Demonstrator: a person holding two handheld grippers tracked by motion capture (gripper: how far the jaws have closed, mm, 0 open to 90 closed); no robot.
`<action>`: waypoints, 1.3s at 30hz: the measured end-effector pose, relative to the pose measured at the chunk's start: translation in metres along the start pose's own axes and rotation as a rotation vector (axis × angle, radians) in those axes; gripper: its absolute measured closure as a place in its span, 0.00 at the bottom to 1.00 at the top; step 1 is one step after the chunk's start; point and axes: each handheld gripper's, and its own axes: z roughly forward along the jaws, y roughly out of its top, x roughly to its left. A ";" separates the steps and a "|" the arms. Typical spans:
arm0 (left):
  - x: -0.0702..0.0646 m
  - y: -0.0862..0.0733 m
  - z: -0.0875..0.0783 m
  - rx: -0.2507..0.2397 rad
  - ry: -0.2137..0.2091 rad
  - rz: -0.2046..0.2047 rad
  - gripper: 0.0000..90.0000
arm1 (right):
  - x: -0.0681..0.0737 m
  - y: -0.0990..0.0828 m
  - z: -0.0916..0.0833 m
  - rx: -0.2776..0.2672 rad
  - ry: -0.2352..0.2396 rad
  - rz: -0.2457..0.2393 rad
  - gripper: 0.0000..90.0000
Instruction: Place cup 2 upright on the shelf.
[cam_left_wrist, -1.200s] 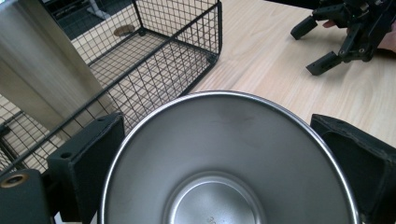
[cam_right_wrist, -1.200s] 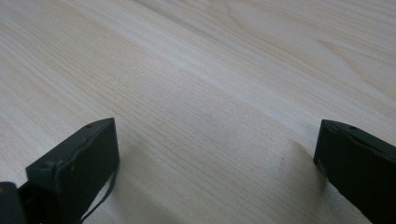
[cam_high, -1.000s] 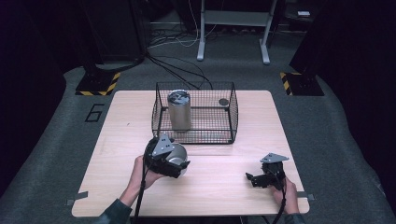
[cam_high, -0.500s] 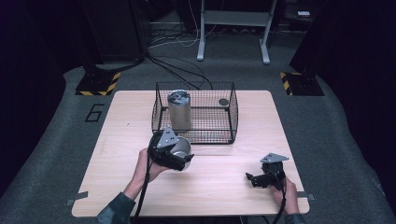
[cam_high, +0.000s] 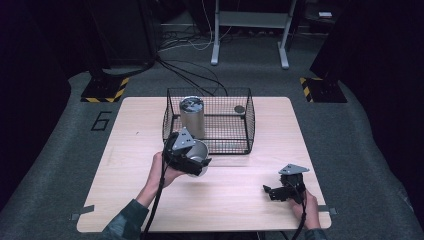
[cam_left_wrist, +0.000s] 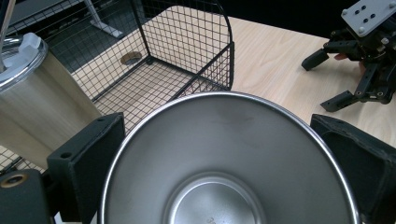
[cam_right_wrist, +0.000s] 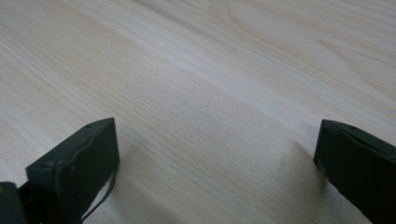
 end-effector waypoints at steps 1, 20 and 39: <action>0.000 0.001 0.000 -0.001 -0.002 -0.006 0.07 | 0.000 0.000 0.000 0.001 0.000 0.004 0.00; 0.003 0.028 0.006 -0.031 -0.001 0.013 0.07 | 0.000 0.000 0.000 0.001 0.000 0.004 0.00; 0.006 0.059 0.016 -0.043 -0.002 0.033 0.07 | 0.000 0.000 0.000 0.002 0.000 0.003 0.00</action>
